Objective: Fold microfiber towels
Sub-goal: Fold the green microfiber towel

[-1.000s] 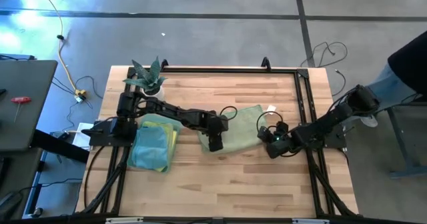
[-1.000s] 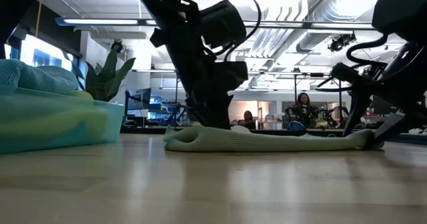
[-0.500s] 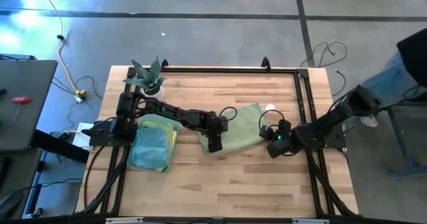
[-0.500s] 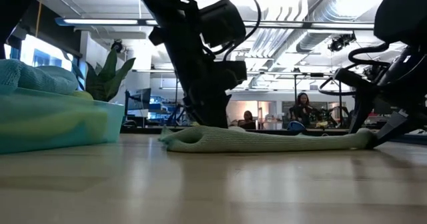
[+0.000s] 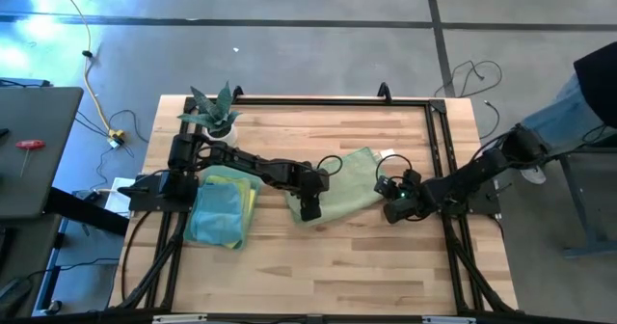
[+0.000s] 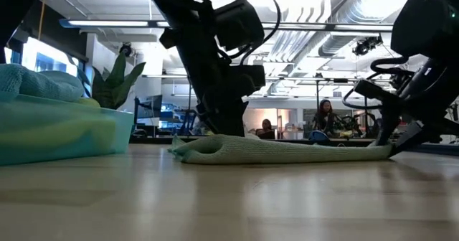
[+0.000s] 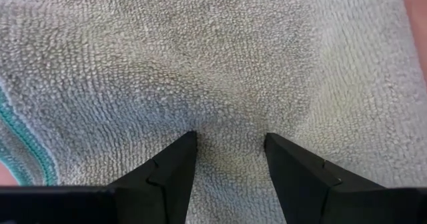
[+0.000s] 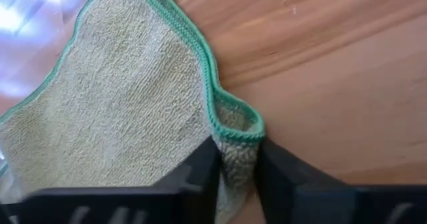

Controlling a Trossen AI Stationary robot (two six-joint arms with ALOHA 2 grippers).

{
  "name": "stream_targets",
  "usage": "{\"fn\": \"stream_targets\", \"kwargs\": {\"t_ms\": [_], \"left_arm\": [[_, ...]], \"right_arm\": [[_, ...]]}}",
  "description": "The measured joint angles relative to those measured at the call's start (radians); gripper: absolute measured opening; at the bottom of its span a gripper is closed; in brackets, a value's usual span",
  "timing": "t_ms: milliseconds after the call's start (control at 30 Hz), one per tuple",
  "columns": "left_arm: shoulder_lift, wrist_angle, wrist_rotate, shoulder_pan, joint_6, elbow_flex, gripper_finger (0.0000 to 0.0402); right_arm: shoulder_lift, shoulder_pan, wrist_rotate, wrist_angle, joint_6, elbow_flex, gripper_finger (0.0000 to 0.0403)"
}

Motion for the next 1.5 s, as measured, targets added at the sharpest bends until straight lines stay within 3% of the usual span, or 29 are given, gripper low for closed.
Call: {"fn": "stream_targets", "kwargs": {"t_ms": [133, 400, 600, 933, 1033, 1333, 1500], "left_arm": [[-0.004, -0.004, 0.007, 0.0, 0.0, 0.0, 0.0172], [-0.019, -0.157, 0.03, -0.003, 0.004, 0.107, 0.0172], [-0.06, -0.333, 0.056, -0.009, -0.036, 0.216, 0.0172], [-0.278, -0.375, 0.052, -0.098, -0.211, 0.299, 0.0172], [-0.352, -0.362, -0.012, -0.149, -0.276, 0.3, 0.0172], [-0.477, -0.37, -0.334, -0.334, -0.474, 0.3, 0.0172], [-0.486, -0.369, -0.404, -0.399, -0.508, 0.3, 0.0172]], "right_arm": [[0.001, 0.0, 0.009, 0.013, -0.023, 0.0, 0.0012], [-0.031, -0.021, 0.045, 0.013, -0.093, 0.039, 0.0003], [-0.037, -0.081, 0.03, -0.017, -0.364, 0.16, 0.0002], [-0.014, -0.131, -0.062, 0.058, -0.794, 0.311, 0.0001], [0.042, -0.131, -0.108, 0.157, -0.86, 0.32, 0.0], [0.286, -0.106, -0.242, 0.621, -0.957, 0.32, 0.0], [0.366, -0.087, -0.27, 0.665, -0.981, 0.387, 0.0]]}}
